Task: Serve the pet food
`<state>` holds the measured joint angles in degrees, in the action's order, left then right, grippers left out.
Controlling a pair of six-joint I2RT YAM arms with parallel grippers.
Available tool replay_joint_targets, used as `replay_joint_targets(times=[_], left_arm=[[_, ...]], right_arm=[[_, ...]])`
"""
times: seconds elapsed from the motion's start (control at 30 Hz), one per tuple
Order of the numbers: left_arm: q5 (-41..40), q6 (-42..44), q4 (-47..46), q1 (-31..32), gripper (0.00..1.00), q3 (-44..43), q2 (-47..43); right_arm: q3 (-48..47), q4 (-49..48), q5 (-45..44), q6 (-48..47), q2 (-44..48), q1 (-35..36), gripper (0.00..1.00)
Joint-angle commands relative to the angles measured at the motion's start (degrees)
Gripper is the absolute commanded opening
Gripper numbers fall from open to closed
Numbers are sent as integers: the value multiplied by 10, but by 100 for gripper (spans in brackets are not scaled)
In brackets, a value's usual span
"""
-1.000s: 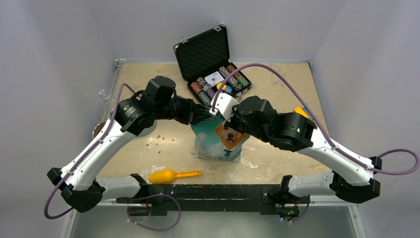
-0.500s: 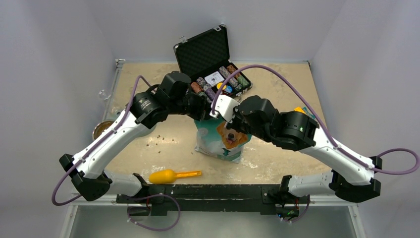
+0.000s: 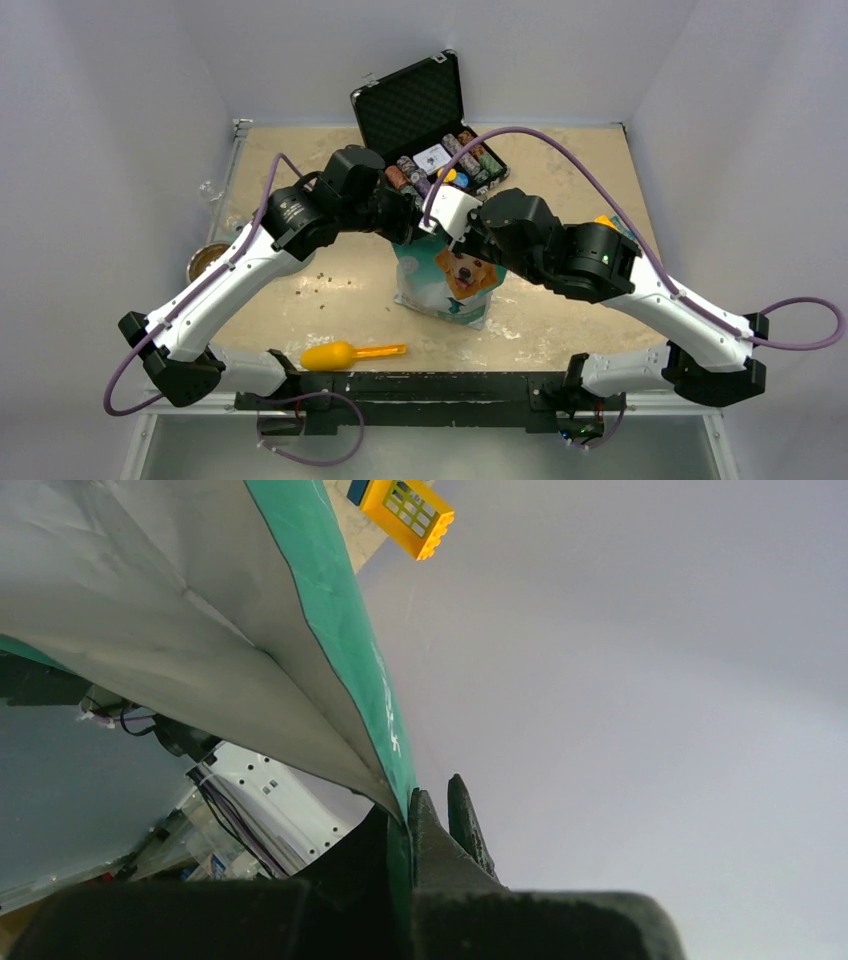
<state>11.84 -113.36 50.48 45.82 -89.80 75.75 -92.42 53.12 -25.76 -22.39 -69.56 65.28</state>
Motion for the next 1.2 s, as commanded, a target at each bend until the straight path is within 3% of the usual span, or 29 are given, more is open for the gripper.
replay_joint_targets(times=[0.0, 0.13, 0.2, 0.23, 0.27, 0.3, 0.4, 0.53, 0.6, 0.63, 0.67, 0.9, 0.97, 1.0, 1.07, 1.13, 1.17], left_arm=[[25, -25, -11, 2, 0, -25, -13], [22, -37, -14, 2, 0, -23, -26], [25, -50, -31, 2, 0, -7, -35], [26, -53, -35, 2, 0, -3, -38], [23, -53, -35, 2, 0, -1, -40], [20, -55, -37, 2, 0, 3, -45], [11, -66, -43, 0, 0, 18, -60], [11, -76, -56, -1, 0, 37, -74], [11, -78, -57, -2, 0, 40, -77], [10, -78, -58, -2, 0, 40, -79], [10, -79, -57, -3, 0, 41, -80], [0, -77, -47, -2, 0, 38, -85], [-3, -77, -44, -2, 0, 37, -87], [-6, -76, -43, -2, 0, 35, -87], [-8, -77, -42, -2, 0, 34, -88], [-8, -77, -40, -2, 0, 34, -88], [-9, -77, -40, -3, 0, 33, -88]], right_arm=[[-36, -38, 12, -21, -34, 3, 29], [-59, -49, 2, -21, -58, 5, 30], [-75, -44, -3, -8, -67, 6, 25], [-81, -36, -7, -2, -72, 6, 18], [-82, -28, -15, 6, -75, 6, 3], [-76, -23, -40, 16, -75, 6, 0], [-35, 3, -95, 72, -53, 6, 0], [11, 12, -93, 105, -3, -13, 0], [7, 40, -113, 123, -6, -20, 10], [11, 42, -112, 122, -3, -20, 8], [15, 38, -108, 118, 5, -20, 0], [-1, 43, -142, 116, 6, -22, 0], [4, 42, -153, 110, 9, -24, 19], [6, 41, -156, 107, 11, -24, 20], [8, 42, -158, 106, 15, -24, 15], [7, 49, -161, 108, 13, -24, 0], [0, 62, -153, 114, 12, -24, 0]])
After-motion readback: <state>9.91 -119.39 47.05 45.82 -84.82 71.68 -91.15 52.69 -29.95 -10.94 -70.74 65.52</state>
